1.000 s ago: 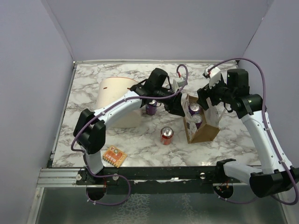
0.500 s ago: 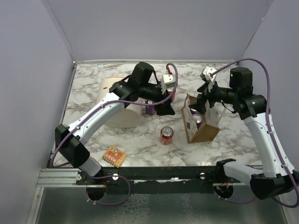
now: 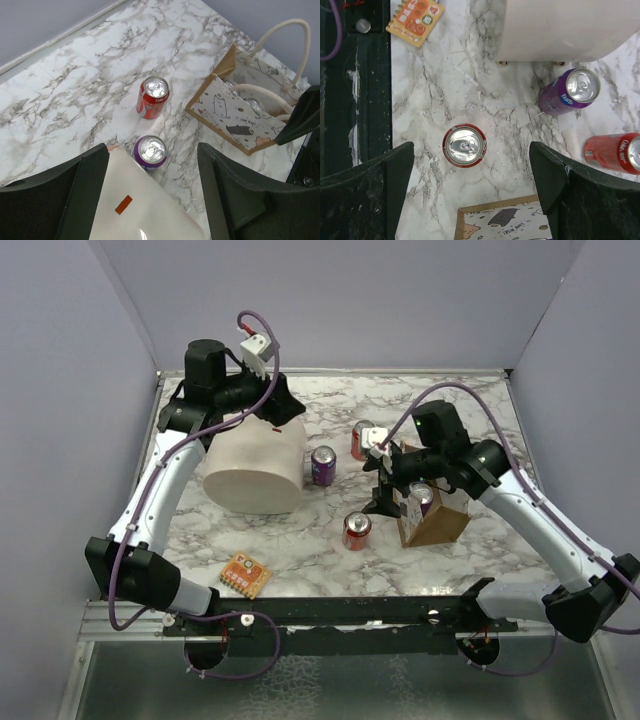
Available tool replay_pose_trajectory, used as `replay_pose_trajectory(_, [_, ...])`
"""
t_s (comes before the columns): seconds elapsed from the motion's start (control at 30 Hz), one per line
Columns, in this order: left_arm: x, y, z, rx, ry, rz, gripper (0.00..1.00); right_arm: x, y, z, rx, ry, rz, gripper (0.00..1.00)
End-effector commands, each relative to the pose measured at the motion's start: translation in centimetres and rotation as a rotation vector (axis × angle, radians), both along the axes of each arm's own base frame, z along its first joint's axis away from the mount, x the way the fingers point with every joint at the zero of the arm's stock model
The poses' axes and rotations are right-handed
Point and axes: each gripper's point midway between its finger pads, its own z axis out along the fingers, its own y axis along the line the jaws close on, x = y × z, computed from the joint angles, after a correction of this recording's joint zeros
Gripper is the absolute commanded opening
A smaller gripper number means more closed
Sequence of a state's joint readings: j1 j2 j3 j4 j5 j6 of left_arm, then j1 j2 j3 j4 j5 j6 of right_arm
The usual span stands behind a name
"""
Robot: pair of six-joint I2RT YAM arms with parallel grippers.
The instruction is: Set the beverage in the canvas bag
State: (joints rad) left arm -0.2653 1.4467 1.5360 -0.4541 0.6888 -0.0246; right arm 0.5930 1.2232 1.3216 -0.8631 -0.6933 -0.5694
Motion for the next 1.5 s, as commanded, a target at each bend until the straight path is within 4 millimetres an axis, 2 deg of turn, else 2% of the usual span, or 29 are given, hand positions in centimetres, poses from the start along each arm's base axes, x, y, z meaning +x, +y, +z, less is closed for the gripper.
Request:
replay_pose_trajectory(0.0, [-0.8, 1.0, 3.2, -0.081, -0.056, 0.029, 0.74, 0.2, 0.6, -4.4, -0.148, -0.021, 0.026, 0.97])
replay_pose_trajectory(0.17, [-1.8, 1.0, 3.5, -0.094, -0.072, 0.0, 0.74, -0.2, 1.2, -8.3, -0.257, -0.013, 0.036, 1.0])
replay_pose_trajectory(0.43, [-2.3, 1.2, 3.3, -0.098, -0.072, -0.01, 0.75, -0.2, 1.3, -12.8, -0.359, 0.001, 0.036, 1.0])
replay_pose_trajectory(0.73, [-2.5, 1.2, 3.0, -0.102, -0.067, -0.022, 0.75, 0.0, 1.8, -15.7, -0.394, 0.04, 0.022, 0.99])
replay_pose_trajectory(0.9, [-2.7, 1.2, 3.0, -0.103, -0.071, -0.025, 0.76, -0.7, 2.1, -17.0, -0.391, 0.081, 0.052, 0.92])
replay_pose_trajectory(1.07, [-2.7, 1.2, 2.9, -0.105, -0.067, -0.023, 0.76, -1.3, 2.4, -17.7, -0.378, 0.108, 0.074, 0.78])
replay_pose_trajectory(1.23, [-2.6, 1.2, 2.9, -0.106, -0.065, -0.023, 0.76, -1.3, 2.6, -17.3, -0.361, 0.1, 0.078, 0.63])
replay_pose_trajectory(1.47, [-1.4, 1.6, 2.2, -0.072, -0.074, 0.014, 0.76, -0.9, 3.5, -14.1, -0.295, 0.052, 0.083, 0.39])
